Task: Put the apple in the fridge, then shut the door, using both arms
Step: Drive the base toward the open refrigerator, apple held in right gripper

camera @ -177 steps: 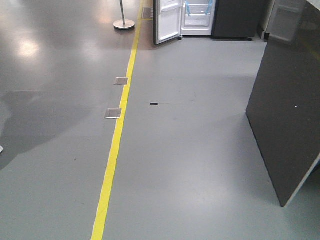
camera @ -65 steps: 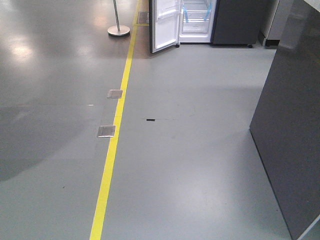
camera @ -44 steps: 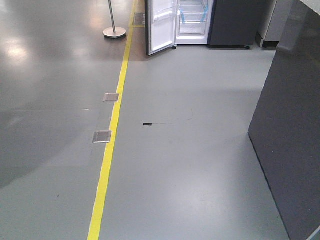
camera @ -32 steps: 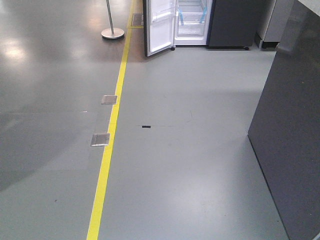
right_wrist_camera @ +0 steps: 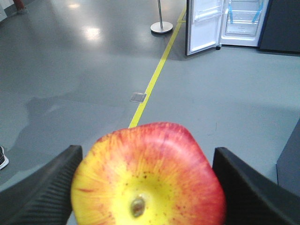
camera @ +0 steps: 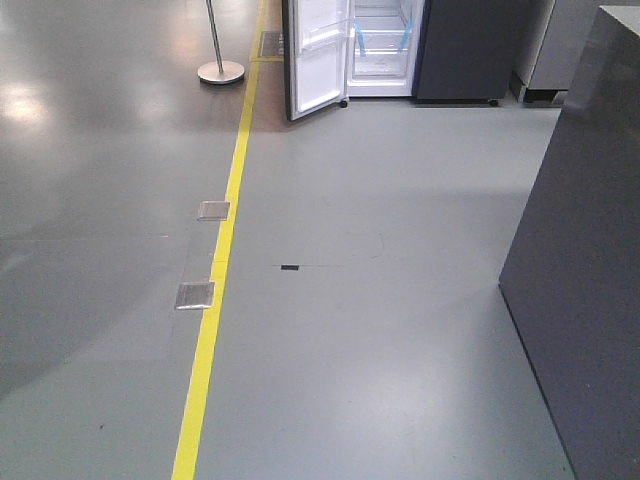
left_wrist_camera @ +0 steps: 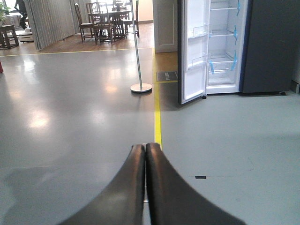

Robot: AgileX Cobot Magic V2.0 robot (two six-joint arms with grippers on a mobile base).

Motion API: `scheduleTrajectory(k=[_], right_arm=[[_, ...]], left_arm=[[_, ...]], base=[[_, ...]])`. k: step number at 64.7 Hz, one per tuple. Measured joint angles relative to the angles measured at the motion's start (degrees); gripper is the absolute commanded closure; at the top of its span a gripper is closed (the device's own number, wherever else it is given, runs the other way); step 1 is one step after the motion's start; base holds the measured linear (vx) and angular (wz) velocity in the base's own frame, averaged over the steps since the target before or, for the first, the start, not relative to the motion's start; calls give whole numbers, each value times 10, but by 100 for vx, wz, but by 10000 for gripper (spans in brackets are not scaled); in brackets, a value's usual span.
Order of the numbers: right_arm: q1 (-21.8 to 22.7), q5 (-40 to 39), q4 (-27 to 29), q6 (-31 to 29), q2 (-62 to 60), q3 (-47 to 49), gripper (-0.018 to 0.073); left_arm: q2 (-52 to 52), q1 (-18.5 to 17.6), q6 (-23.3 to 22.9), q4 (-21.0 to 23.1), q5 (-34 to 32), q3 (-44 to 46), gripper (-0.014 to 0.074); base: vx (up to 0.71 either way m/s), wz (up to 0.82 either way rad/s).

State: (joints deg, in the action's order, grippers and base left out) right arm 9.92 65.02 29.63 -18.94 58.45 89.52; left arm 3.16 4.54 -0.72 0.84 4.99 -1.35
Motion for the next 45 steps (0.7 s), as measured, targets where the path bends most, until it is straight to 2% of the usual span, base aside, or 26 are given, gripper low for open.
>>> scheduleTrajectory(k=[45], right_arm=[[0, 0, 0, 0, 0, 0, 374]], left_arm=[[0, 0, 0, 0, 0, 0, 603]], base=[[15, 1]])
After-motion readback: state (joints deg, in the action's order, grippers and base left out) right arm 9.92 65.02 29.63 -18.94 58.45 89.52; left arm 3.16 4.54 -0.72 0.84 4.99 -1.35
